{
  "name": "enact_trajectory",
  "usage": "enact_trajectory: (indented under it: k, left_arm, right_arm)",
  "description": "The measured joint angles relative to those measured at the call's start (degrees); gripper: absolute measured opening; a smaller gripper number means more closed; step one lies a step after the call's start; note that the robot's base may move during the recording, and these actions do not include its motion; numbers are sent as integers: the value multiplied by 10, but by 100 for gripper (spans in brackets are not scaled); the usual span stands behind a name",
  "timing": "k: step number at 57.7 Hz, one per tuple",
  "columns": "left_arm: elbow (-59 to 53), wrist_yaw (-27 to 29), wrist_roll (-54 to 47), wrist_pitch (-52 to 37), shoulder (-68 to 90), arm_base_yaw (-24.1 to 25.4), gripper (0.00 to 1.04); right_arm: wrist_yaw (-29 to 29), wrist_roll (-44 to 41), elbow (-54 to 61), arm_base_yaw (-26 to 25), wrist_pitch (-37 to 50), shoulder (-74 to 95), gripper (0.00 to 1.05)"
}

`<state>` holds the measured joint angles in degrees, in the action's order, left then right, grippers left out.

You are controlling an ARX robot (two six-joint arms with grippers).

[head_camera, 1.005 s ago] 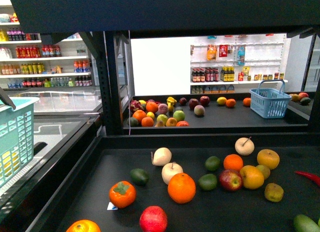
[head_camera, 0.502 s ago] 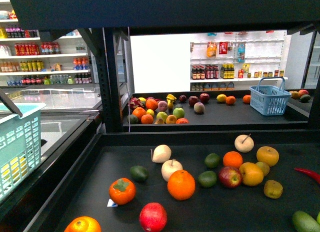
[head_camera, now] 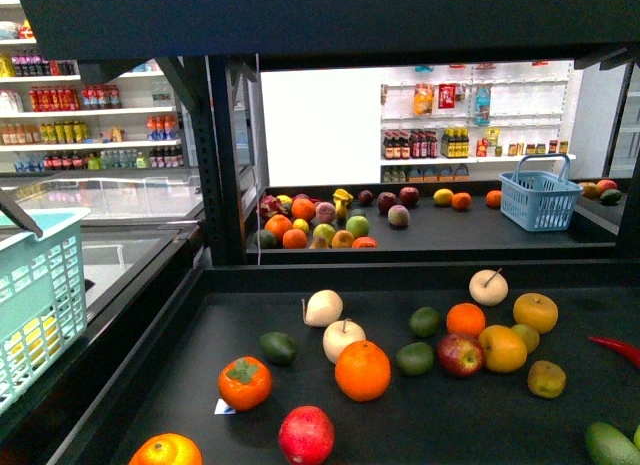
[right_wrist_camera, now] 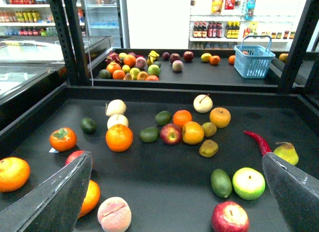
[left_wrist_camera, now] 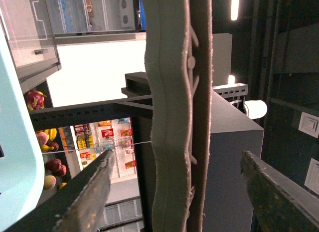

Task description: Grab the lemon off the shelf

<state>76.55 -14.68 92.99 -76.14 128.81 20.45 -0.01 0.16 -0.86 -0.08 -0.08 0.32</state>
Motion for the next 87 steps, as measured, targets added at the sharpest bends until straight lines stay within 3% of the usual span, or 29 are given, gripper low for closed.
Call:
enact_trajectory:
  k: [6, 26, 38, 47, 57, 62, 68, 78, 82, 87]
  left_arm:
    - [-1, -1, -6, 9, -1, 4, 99]
    - [-16, -8, -50, 115, -43, 21, 97]
    - [-49, -23, -111, 236, -123, 29, 97]
    - [-84, 15, -237, 389, -214, 42, 97]
    - [-144, 101, -510, 572, -395, 45, 97]
    - [-187, 119, -614, 608, -488, 36, 97]
    - [-245, 136, -706, 668, -615, 9, 97]
    - [-311, 190, -767, 746, -792, -68, 97]
    - [-358, 97, -848, 771, -890, -104, 82]
    - [-440, 134, -894, 793, -994, -186, 64]
  right_arm:
    - [0, 0, 0, 0, 0, 0, 102]
    - [0, 0, 0, 0, 0, 0, 102]
    - [0, 0, 0, 0, 0, 0, 102]
    - [0, 0, 0, 0, 0, 0, 102]
    - [0, 0, 0, 0, 0, 0, 102]
    - [0, 0, 0, 0, 0, 0, 102]
    - [0, 0, 0, 0, 0, 0, 102]
    - [0, 0, 0, 0, 0, 0, 102]
    - [0, 0, 0, 0, 0, 0, 102]
    - [0, 0, 0, 0, 0, 0, 102]
